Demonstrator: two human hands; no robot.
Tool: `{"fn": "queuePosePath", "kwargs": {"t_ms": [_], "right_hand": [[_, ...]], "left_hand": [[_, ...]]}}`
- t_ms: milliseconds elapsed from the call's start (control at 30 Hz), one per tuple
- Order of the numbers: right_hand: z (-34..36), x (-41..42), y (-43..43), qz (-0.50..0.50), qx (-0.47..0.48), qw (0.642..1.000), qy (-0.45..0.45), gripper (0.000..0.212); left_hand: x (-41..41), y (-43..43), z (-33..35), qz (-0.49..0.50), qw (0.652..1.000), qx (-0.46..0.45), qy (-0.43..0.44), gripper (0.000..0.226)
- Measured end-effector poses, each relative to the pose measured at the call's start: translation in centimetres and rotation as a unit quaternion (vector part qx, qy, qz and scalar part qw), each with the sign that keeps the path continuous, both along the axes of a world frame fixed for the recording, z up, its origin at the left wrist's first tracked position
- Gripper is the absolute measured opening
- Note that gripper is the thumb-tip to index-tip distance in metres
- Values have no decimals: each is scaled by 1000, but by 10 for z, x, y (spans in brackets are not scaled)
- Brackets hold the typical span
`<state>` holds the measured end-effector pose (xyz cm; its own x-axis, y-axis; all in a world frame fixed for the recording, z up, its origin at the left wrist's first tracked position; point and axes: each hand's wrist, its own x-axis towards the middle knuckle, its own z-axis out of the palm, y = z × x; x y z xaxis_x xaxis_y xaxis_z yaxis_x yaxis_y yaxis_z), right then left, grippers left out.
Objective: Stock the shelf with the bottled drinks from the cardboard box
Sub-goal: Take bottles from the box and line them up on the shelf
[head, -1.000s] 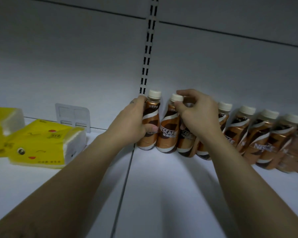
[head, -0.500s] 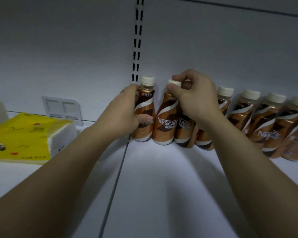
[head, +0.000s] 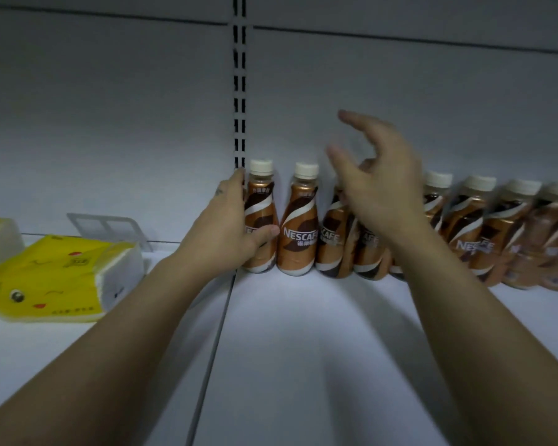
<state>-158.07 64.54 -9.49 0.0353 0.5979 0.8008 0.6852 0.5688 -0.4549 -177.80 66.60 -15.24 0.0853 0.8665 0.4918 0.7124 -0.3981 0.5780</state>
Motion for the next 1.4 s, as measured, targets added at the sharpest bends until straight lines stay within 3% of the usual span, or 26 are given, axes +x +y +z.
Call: {"fn": "queuePosePath", "kwargs": {"t_ms": [133,233,400,533,667,800,867,1200,1300,1400], "right_hand": [[3,43,-8,-55,12,998,38,31],[-3,61,-6,-91,-23,995,12,31],[-26,72,1,-132,-57,989,-35,40],[-40,70,8,-152,-68,984,-55,52],[-42,67,14,-167,-72,983,-23,68],[-41,65,18,-172,-88,981,-12,54],[-41,65,18,-166,-96,981,-3,58],[-36,74,13,-13,-165,982,90,54],[-35,76,12,-16,-174,982,65,48],[-35,76,9,-73,-139,987,-16,46]], "left_hand": [[15,-13,28,97,976,177,81,79],[46,-21,66,38,953,243,178,58],[96,-5,99,-57,950,128,278,49],[102,16,101,-93,955,39,280,36],[101,25,98,-117,952,38,281,37],[100,29,94,-124,958,44,255,41],[99,30,95,-125,963,32,235,40],[106,27,92,-69,976,40,203,39],[114,25,91,-39,977,42,204,39],[118,25,89,-15,978,42,206,40]]}}
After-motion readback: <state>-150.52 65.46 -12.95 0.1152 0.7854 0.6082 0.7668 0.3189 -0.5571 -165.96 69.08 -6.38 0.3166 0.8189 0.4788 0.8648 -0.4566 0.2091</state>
